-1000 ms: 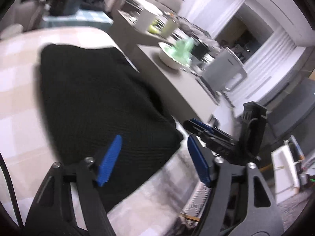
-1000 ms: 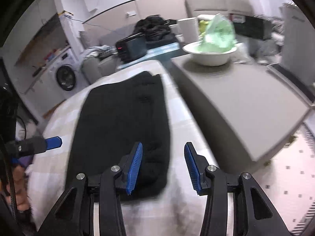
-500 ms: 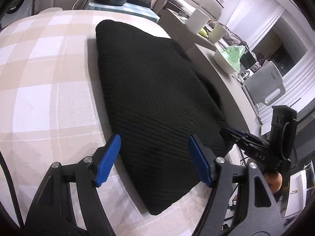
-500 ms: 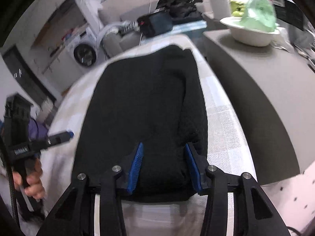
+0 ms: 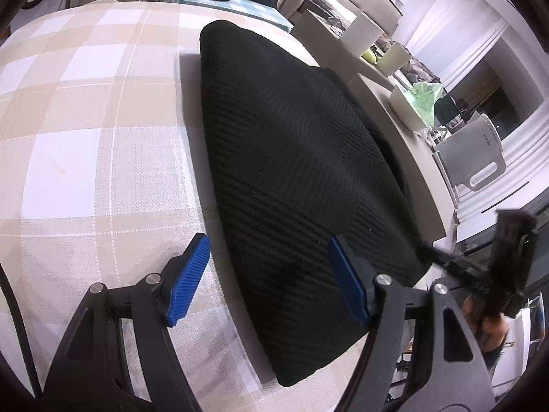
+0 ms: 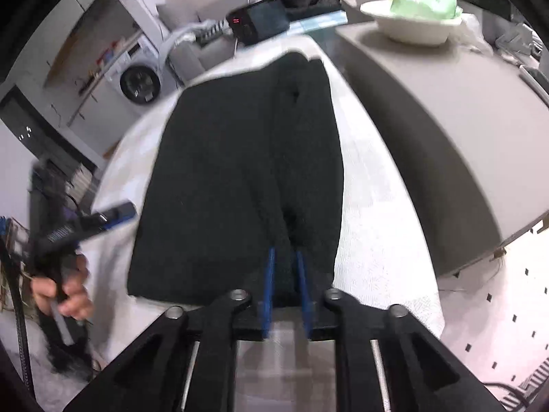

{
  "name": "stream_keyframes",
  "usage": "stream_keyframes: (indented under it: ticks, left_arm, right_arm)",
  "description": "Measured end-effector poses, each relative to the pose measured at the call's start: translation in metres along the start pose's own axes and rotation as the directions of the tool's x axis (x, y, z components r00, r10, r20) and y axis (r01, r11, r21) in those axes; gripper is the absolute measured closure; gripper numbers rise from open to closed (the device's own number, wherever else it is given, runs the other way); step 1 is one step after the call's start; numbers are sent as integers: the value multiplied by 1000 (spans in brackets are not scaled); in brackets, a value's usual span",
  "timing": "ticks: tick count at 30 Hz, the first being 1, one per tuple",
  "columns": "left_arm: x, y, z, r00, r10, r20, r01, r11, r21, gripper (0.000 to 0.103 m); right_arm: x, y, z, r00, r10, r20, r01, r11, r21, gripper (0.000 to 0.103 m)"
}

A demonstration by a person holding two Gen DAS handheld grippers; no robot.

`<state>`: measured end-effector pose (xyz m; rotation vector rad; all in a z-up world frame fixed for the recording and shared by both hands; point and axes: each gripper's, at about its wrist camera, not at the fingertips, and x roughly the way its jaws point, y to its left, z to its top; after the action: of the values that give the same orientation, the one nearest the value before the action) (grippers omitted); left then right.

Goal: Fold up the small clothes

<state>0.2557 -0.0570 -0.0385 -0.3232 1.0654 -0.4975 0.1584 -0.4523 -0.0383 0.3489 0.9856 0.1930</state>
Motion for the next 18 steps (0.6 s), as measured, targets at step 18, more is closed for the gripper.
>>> stream_keyframes:
  ticks: [18]
  left_arm:
    - [1, 14, 17, 998, 50, 48, -47, 997, -62, 34]
  right_arm:
    - [110, 14, 146, 1000, -7, -3, 7, 1000, 1, 67]
